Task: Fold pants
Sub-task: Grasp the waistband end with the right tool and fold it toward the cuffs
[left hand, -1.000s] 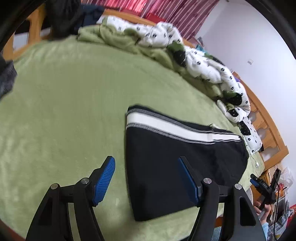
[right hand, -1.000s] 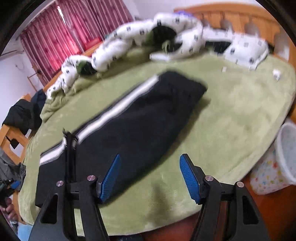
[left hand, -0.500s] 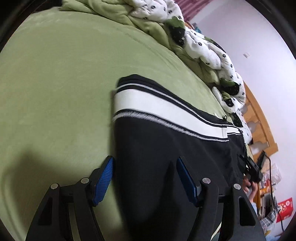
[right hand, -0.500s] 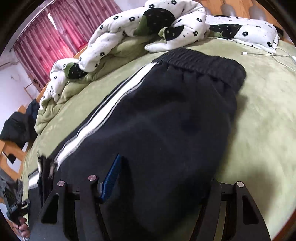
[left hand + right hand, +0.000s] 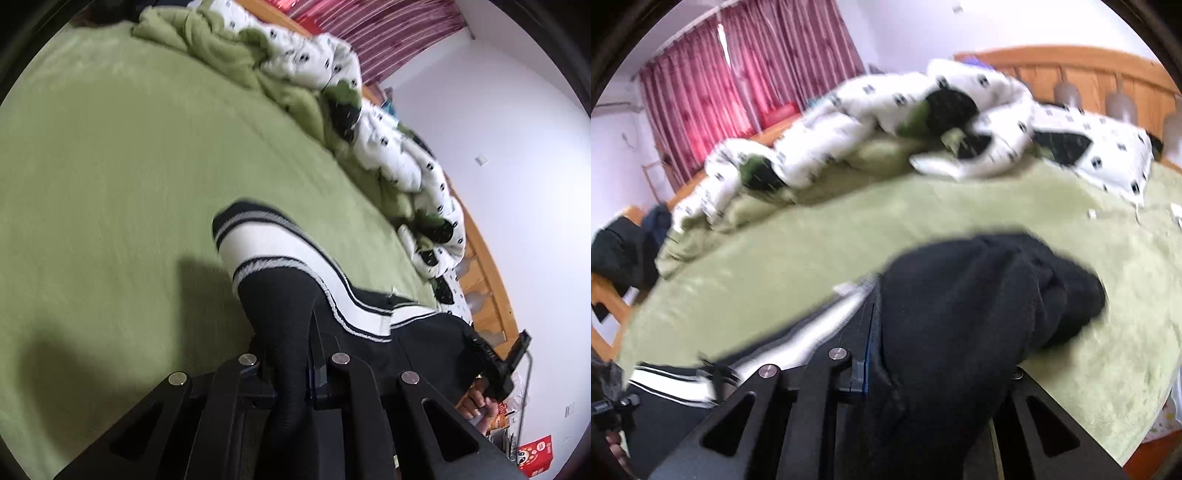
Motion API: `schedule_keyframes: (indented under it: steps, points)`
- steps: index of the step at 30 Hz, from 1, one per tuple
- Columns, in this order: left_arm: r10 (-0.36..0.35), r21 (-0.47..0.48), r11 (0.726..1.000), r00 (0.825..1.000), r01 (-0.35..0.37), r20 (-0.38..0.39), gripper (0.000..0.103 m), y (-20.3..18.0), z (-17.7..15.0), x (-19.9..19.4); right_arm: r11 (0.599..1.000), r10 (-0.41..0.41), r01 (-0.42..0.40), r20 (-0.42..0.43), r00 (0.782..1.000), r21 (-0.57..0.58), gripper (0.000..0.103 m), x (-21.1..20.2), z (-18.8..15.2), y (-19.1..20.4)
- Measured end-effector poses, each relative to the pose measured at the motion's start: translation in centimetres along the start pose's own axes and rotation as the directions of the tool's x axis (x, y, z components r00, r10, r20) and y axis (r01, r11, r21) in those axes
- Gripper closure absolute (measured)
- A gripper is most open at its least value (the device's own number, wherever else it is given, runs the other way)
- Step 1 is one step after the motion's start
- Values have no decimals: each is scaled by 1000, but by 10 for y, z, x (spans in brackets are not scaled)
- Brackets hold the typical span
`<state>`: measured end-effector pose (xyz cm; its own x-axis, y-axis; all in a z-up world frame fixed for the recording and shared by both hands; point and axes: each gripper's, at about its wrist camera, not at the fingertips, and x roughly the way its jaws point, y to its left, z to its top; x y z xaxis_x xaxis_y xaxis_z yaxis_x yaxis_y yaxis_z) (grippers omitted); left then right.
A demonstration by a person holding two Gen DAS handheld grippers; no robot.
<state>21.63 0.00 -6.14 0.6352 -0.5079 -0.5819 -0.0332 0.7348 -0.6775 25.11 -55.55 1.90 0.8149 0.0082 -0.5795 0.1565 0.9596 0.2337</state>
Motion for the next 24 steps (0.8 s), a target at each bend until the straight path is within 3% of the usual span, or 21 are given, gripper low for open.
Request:
schedule_keyframes:
  steps: [4, 8, 11, 14, 16, 17, 19, 20, 22, 24]
  points:
    - [25, 6, 1000, 998, -26, 55, 94, 10, 27, -38, 995, 84, -83, 21, 996, -50, 89, -18, 15, 53]
    - [154, 26, 987, 979, -159, 131, 94, 46, 62, -100, 970, 219, -215, 24, 975, -117, 89, -22, 6, 111]
    - [251, 29, 966, 958, -257, 142, 93, 78, 77, -123, 945, 289, -289, -25, 957, -151, 88, -5, -14, 146]
    - [346, 21, 936, 931, -350, 118, 93, 109, 76, -121, 930, 309, -333, -157, 938, -157, 88, 35, -50, 166]
    - [413, 7, 910, 908, -415, 74, 88, 134, 68, -109, 949, 230, -270, -226, 947, -165, 87, 61, -78, 166]
    - [458, -9, 889, 887, -458, 62, 83, 147, 62, -102, 955, 200, -246, -255, 946, -166, 85, 69, -89, 162]
    - [504, -43, 864, 862, -502, 54, 65, 162, 51, -99, 954, 216, -267, -308, 927, -137, 83, 72, -106, 144]
    - [512, -49, 859, 857, -510, 51, 65, 164, 45, -98, 949, 246, -296, -331, 911, -110, 82, 69, -112, 134]
    - [493, -43, 870, 869, -491, 48, 60, 164, 36, -103, 940, 286, -334, -367, 885, -75, 75, 51, -122, 119]
    - [473, -48, 881, 879, -470, 68, 51, 158, 24, -114, 949, 252, -303, -366, 896, -86, 58, 27, -129, 104]
